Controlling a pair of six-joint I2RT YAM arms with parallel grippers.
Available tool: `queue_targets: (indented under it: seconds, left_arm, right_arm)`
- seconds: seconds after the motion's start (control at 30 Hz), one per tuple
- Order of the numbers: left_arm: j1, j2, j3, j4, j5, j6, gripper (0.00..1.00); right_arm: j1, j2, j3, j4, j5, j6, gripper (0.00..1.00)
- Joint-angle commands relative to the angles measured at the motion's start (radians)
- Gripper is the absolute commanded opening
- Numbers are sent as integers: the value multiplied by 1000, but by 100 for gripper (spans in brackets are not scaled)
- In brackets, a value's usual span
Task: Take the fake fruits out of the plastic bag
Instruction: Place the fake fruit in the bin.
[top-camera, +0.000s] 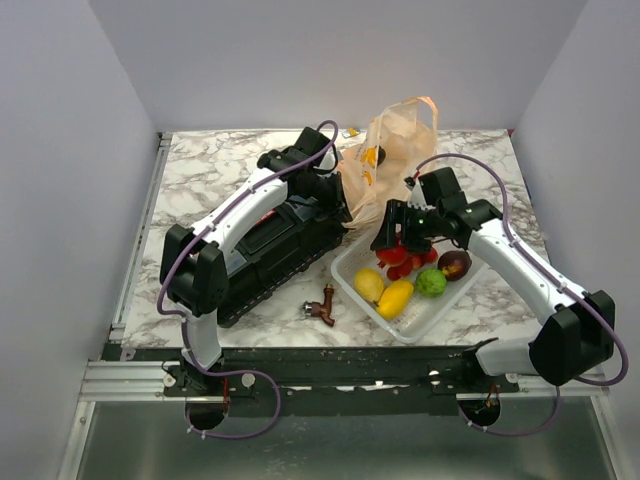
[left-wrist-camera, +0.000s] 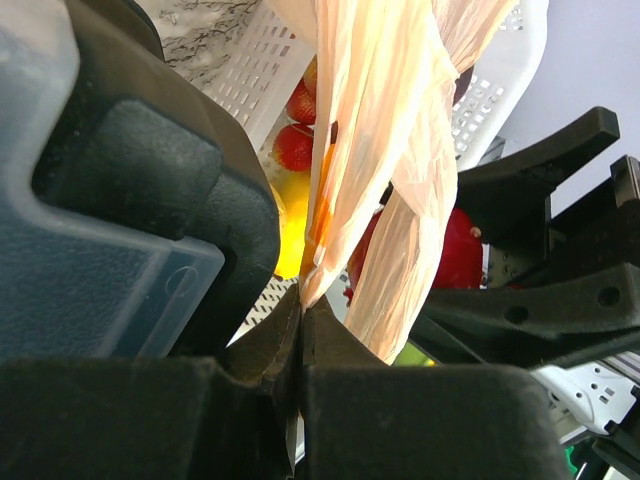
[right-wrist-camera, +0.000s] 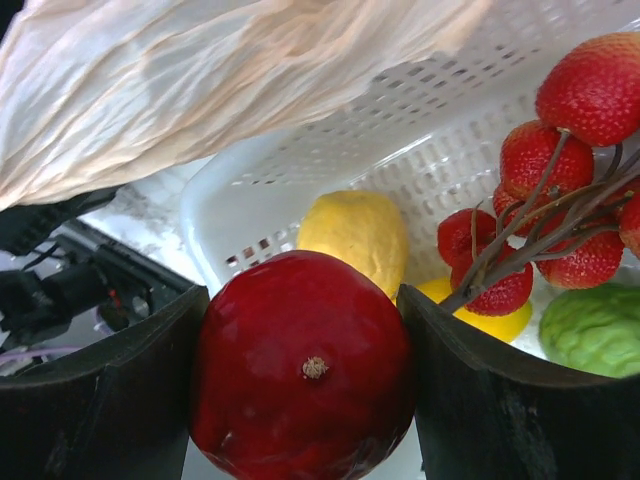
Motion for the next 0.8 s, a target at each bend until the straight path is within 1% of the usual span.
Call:
queue_targets:
  seconds: [0.0,0.23,0.5,0.6,0.77]
  left_arm:
    - [13,-23,-42,-26,-37,6,0]
    - [6,-16,-40,-40,-44,11,0]
    - [-5,0,-35,-46,-42,13,0]
    - [-7,4,-31,-50,-41,15,0]
    - [-7,6,-35,-50,-42,20,0]
  right_arm:
    - [6,8,-28,65,143,-29,51]
    - [5,20,-74,119,232,-20,70]
    - [6,42,-100,136,229,-15,88]
    - [6,36,-95,122,230,-18,92]
    - [5,-1,-33,85,251,-15,93]
